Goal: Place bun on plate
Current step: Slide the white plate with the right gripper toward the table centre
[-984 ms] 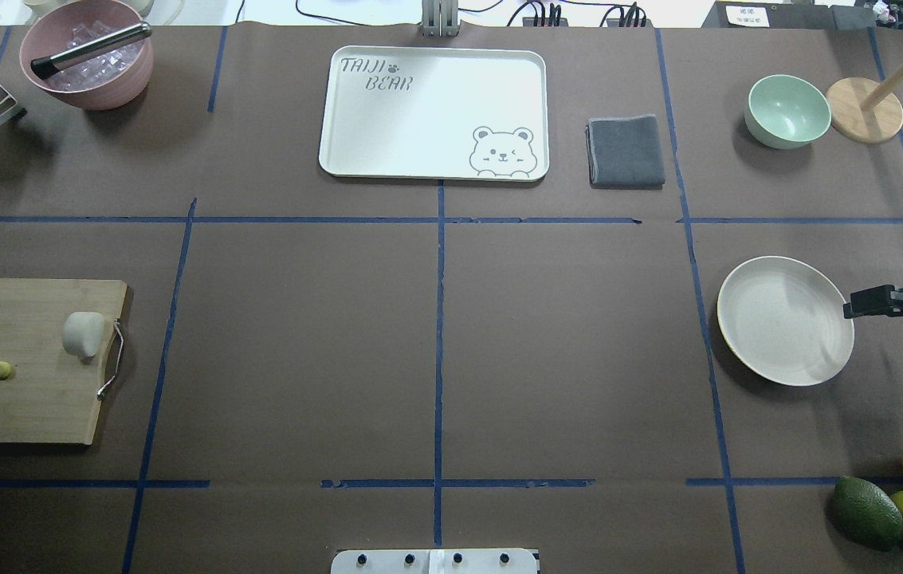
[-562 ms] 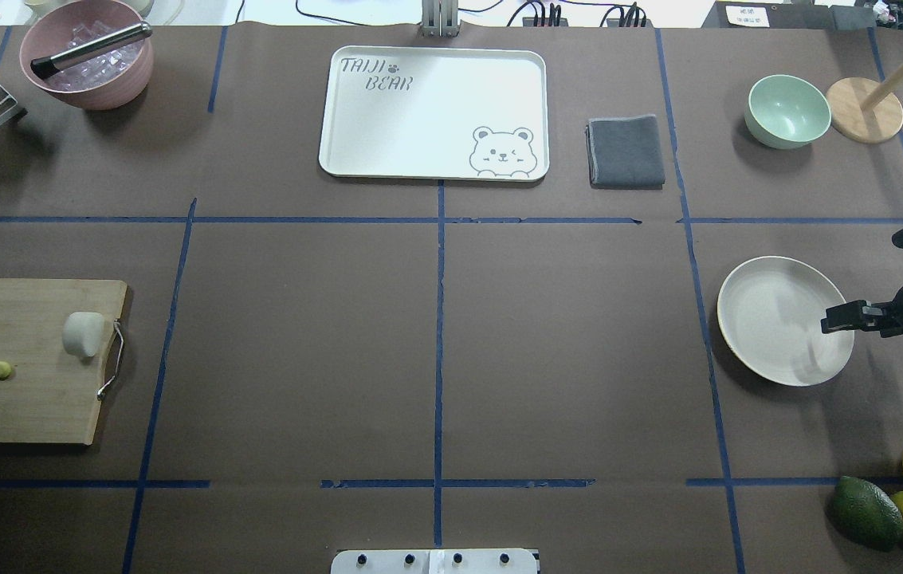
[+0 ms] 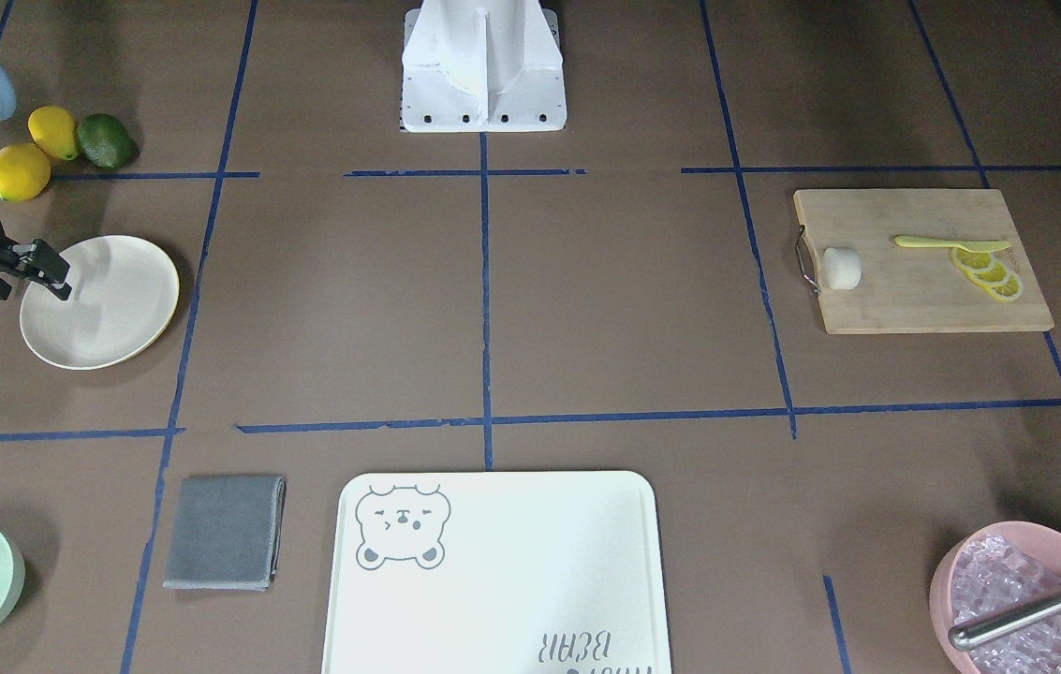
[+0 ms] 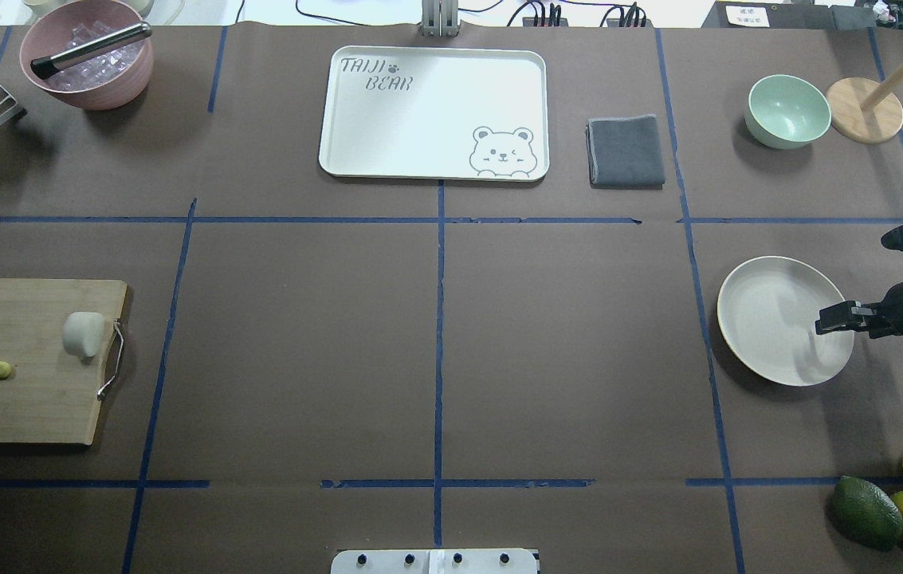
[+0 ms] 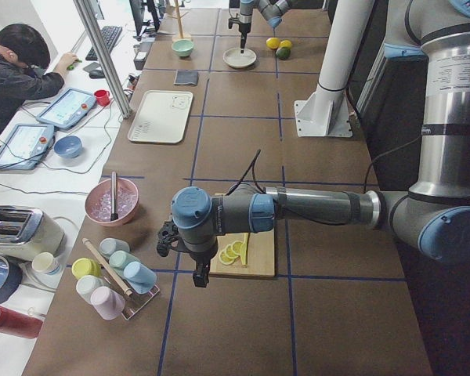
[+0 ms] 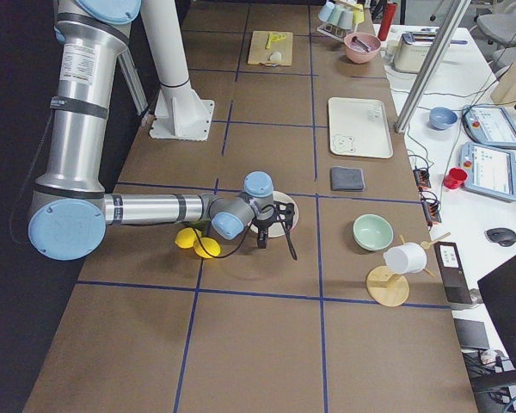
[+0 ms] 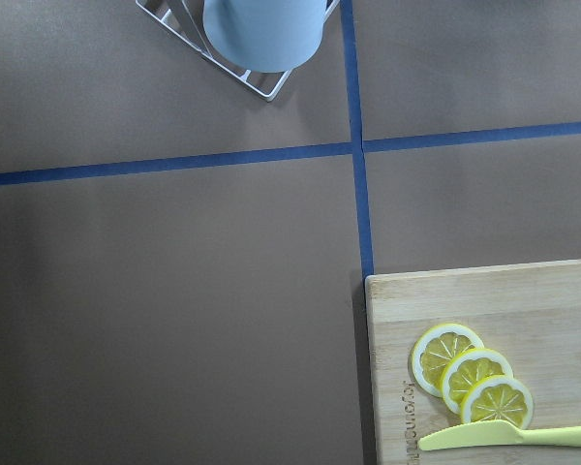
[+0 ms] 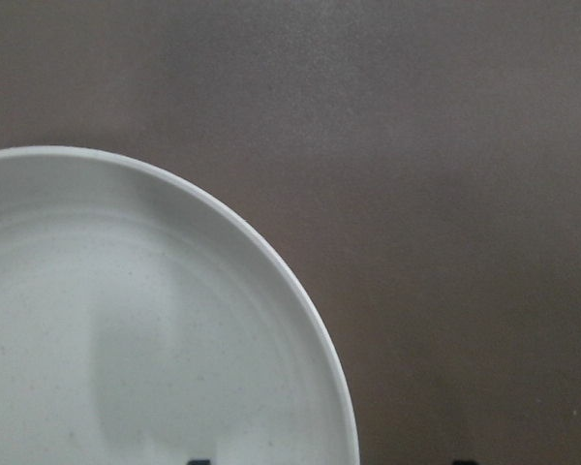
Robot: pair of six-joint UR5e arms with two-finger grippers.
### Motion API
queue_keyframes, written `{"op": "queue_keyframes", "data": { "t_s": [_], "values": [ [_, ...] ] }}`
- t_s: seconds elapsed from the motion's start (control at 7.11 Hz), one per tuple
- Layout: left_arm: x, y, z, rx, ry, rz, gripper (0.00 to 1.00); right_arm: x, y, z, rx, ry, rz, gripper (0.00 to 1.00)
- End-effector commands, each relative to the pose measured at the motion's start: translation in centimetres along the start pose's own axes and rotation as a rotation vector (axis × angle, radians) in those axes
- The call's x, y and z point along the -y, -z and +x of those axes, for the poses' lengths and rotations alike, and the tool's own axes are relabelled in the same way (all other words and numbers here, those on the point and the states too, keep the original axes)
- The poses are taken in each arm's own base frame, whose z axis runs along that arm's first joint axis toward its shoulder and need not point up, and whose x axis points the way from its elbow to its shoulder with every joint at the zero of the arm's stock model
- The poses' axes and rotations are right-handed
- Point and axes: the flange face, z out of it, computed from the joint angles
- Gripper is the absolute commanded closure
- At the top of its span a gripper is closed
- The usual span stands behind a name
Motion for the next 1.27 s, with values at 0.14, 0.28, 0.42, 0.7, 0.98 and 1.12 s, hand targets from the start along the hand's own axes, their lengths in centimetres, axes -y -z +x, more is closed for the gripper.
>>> {"op": "queue_keyframes", "data": {
  "t_s": [0.14, 0.28, 0.42, 0.7, 0.98, 1.12],
  "values": [
    [0.1, 0.2, 0.2, 0.001, -0.003, 0.004, 0.00, -0.1, 0.4, 0.1, 0.004, 0.004, 0.002, 0.81],
    [0.1, 0.3, 0.2, 0.001, -0.004, 0.005, 0.00, -0.2, 0.5, 0.3, 0.004, 0.001, 0.003, 0.97],
    [0.1, 0.3, 0.2, 0.002, -0.004, 0.005, 0.00, -0.1, 0.8, -0.1, 0.010, 0.005, 0.008, 1.00],
    [0.2, 0.7, 0.5, 0.004, -0.008, 0.012, 0.00, 0.0, 2.8, -2.1, 0.050, 0.025, 0.032, 1.00],
    [0.2, 0.6, 0.6, 0.004, -0.009, 0.011, 0.00, 1.5, 7.3, -5.6, 0.189, 0.009, 0.016, 1.00],
    [0.2, 0.7, 0.5, 0.004, -0.008, 0.012, 0.00, 3.3, 8.7, -9.8, 0.253, -0.032, 0.029, 1.00]
  ]
}}
